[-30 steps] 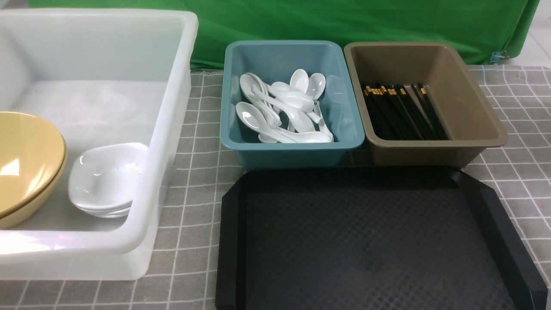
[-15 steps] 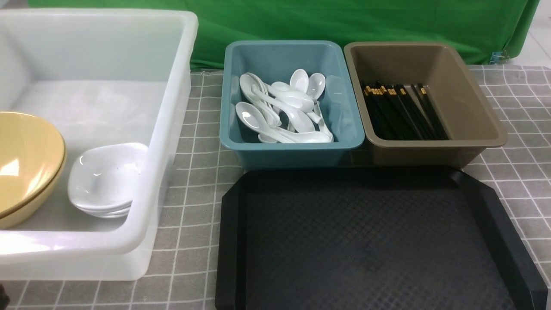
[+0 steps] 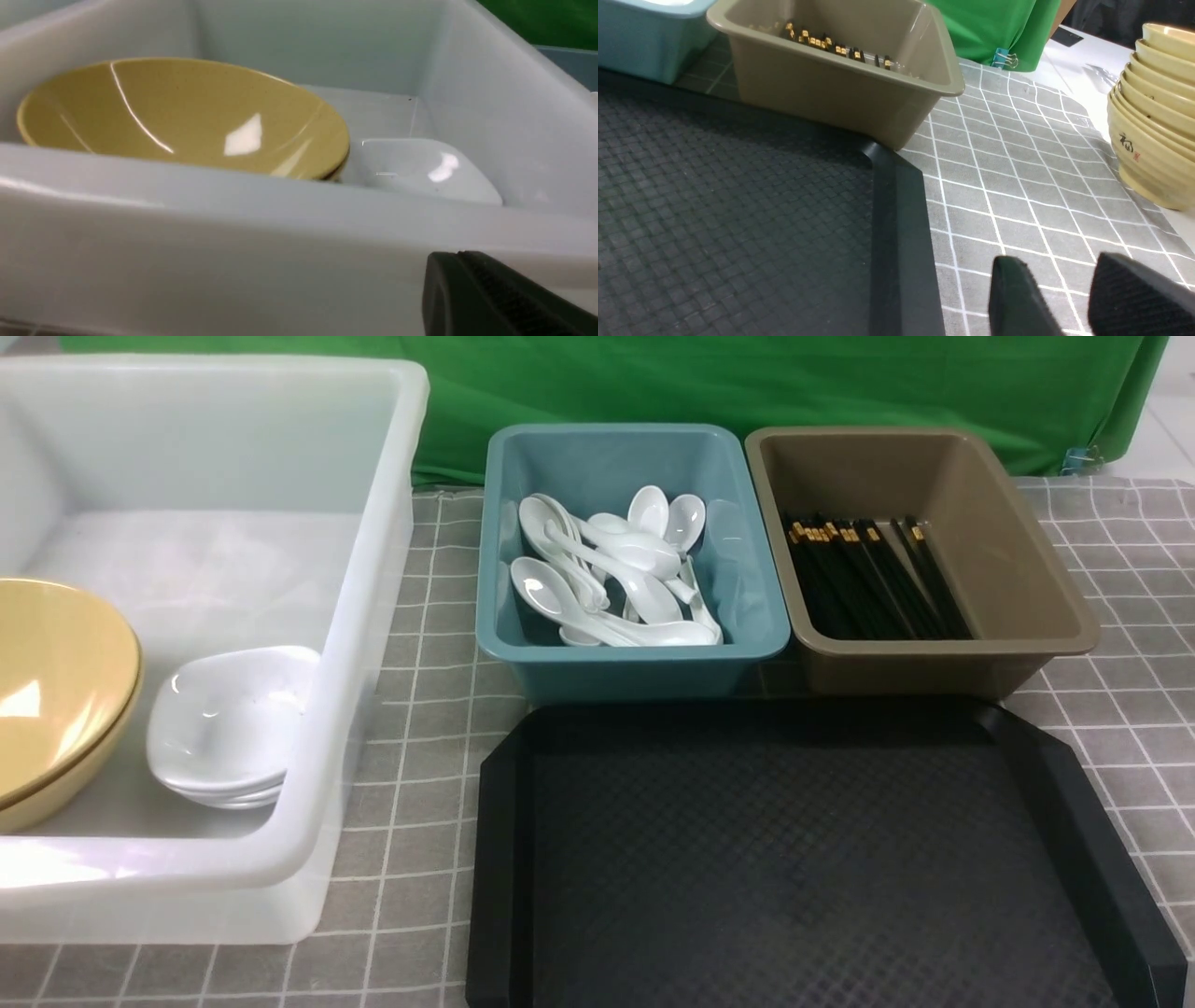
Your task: On grey table put chopsticks spoon bowls plates into blue grey white boxes.
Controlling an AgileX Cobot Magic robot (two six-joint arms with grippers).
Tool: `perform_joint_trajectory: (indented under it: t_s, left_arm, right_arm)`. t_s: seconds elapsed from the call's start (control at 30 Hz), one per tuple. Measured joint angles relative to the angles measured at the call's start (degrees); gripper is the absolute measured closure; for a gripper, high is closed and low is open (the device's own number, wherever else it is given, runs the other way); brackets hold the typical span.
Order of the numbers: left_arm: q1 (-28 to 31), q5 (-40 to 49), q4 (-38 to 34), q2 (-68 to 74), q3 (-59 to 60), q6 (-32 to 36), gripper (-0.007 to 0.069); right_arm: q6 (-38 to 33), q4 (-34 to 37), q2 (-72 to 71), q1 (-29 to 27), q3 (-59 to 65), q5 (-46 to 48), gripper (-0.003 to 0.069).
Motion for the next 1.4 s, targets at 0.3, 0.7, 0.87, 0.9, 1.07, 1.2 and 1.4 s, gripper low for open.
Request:
perform_joint_trajectory:
  t_s: [0.3,0.7,0.87,0.9,1.07,1.2,1.4]
  left_arm:
    - [-8.0,0.6,1.7,-0.2,0.8,-2.7,0.0623]
    - [-10.1,0.6,1.7,-0.2,0.8,-4.0,0.0622]
    - [-10.1,0.6,1.7,-0.2,0.8,-4.0,0.0622]
    - [-10.1,0.6,1.7,-0.2,0.8,-4.0,0.0622]
    - [-10.1,0.6,1.7,-0.2,0.8,-4.0,0.0622]
    - [-10.1,0.6,1.7,-0.2,0.8,-4.3,0.0622]
    - [-10.1,0.6,1.7,-0.2,0.8,-4.3,0.0622]
  right_arm:
    - [0.0,0.0,0.0,0.0,0.0,0.0,0.0419]
    - [0.0,0.0,0.0,0.0,0.0,0.0,0.0418]
    - [0.0,0.0,0.0,0.0,0.0,0.0,0.0418]
    - [0.0,0.0,0.0,0.0,0.0,0.0,0.0418]
    - [0.0,0.0,0.0,0.0,0.0,0.0,0.0418]
    - [0.0,0.0,0.0,0.0,0.0,0.0,0.0418]
    - [0.0,0.0,0.0,0.0,0.0,0.0,0.0418]
